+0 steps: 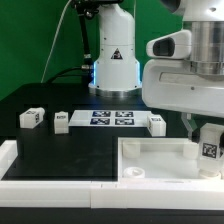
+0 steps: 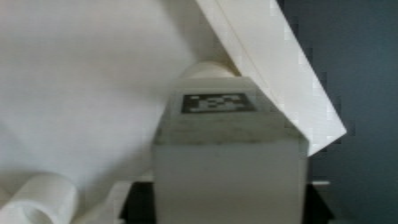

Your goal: Assemble one leg

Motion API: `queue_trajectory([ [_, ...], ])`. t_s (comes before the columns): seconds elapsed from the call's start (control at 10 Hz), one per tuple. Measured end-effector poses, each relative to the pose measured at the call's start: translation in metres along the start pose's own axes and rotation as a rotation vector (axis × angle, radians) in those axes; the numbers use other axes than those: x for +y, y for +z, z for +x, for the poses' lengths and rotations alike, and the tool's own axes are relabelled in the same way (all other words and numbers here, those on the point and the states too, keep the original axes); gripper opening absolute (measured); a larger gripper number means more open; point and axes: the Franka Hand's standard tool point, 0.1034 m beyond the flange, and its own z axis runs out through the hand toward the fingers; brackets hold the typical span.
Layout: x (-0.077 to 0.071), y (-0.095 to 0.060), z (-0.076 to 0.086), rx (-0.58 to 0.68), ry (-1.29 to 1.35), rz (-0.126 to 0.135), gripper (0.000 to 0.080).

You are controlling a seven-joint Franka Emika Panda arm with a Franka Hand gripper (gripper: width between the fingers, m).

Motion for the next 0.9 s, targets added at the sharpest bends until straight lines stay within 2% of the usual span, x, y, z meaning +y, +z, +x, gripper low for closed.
queue_trajectory([
  [0.2, 0.0034, 0.0009, 0.0031, 0.003, 0.302, -0.004, 0.0290],
  [0.5, 0.0055, 0.0013, 0.0033, -0.008, 0.516, -0.004, 0.0290],
  [0.6, 0.0052, 0.0014, 0.0029, -0.008, 0.481, -0.004, 0.0367],
  [0.7, 0.0048, 0.0013, 0.0026, -0.008, 0.432, -0.003, 0.0510],
  [0.8, 0.0018, 0.0007, 0.0009, -0.004, 0.364, 0.007, 0.0510],
  [0.9, -0.0010, 0.0015, -0.0029, -0.004, 0.250, 0.010, 0.0620],
])
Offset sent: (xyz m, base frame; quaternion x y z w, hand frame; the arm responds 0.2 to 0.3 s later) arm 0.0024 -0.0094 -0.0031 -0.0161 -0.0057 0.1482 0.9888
